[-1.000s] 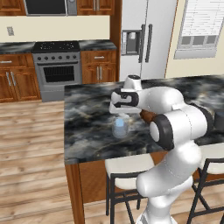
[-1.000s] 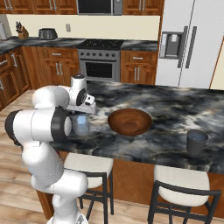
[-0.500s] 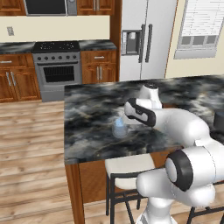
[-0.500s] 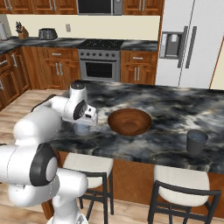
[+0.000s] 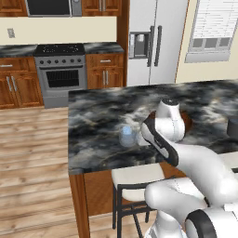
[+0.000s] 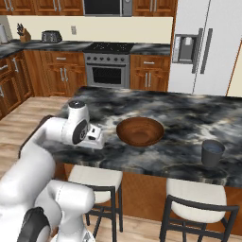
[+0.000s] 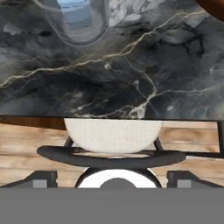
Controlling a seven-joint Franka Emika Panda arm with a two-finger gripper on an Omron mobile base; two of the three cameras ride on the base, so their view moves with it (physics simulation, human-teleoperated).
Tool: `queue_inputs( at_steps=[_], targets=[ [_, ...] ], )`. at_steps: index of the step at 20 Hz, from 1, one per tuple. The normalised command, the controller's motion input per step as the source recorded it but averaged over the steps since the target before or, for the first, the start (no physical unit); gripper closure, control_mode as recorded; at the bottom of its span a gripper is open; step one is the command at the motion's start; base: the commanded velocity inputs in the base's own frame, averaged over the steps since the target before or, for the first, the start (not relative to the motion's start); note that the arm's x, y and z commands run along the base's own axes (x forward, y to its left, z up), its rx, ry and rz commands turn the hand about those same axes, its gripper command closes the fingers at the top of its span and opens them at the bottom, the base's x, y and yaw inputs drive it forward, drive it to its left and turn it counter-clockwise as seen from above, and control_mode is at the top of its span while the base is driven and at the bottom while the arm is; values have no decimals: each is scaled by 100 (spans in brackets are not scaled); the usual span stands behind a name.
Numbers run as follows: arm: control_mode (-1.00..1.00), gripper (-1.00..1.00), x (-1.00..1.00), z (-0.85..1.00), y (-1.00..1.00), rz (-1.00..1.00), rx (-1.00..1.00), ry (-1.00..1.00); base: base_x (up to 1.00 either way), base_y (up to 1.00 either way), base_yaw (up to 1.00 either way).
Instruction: There are four ice cubes in the ice bowl. Place two ice cubes in each glass of water.
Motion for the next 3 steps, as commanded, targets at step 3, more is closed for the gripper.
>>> queue_inputs(
  at_steps=[3],
  targets=[
    [-100, -100, -57, 22, -51, 0, -1, -4, 0, 0, 0]
  ],
)
